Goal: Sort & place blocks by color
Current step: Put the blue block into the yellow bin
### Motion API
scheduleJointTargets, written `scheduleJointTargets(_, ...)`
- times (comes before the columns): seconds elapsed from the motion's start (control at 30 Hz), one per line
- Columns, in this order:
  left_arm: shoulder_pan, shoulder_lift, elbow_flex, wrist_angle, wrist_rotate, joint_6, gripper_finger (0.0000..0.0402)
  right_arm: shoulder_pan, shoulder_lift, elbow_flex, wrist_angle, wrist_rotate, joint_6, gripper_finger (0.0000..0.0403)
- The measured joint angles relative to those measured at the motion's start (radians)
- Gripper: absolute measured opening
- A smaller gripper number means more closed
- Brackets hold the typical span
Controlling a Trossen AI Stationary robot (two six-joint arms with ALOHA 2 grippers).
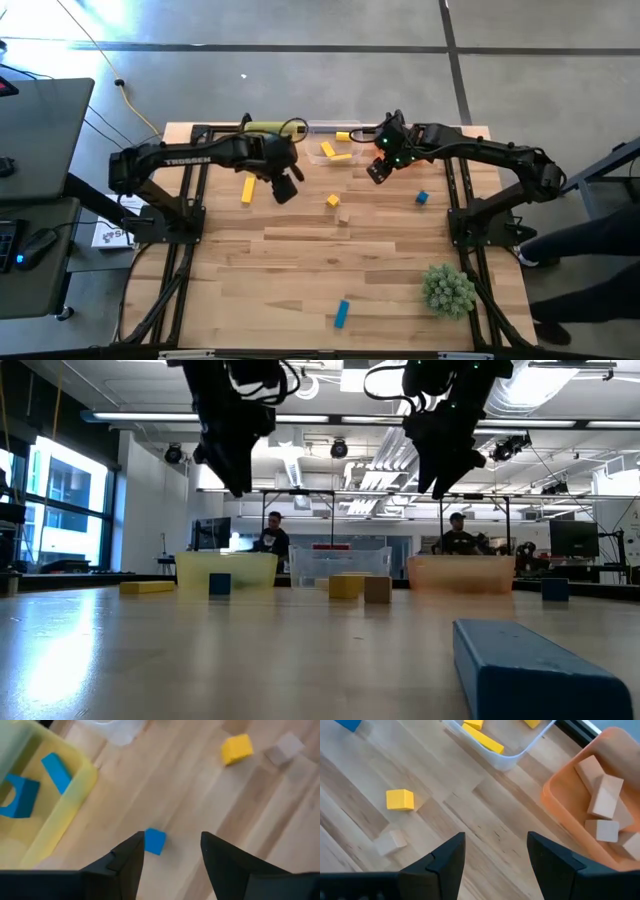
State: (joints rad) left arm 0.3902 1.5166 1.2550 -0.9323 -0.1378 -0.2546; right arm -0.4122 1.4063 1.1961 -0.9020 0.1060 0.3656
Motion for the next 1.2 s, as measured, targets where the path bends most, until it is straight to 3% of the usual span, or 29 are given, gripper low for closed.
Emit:
scheduleJointTargets(0.2,0.103,0.008,-0.051,0.029,0.074,0.003,0.0214,0.000,0.000,0.000,0.000,0.022,-0.060,0.0199)
scheduleJointTargets(0.4,0.160,0.062,-0.076,0.054,0.082,0.030,0.0219,-0.010,0.000,0.000,0.000,0.047,-0.109,0.0199)
scheduleJointTargets(0.63,0.158,0.139,-0.079,0.051,0.135,0.083,0.0216,-0.052,0.000,0.000,0.000,0.038,-0.109,0.0199)
scheduleJointTargets(1.2,0.133,0.290,-0.078,0.053,0.133,0.145,0.0216,-0.100,0.000,0.000,0.001,0.033,-0.105,0.0199)
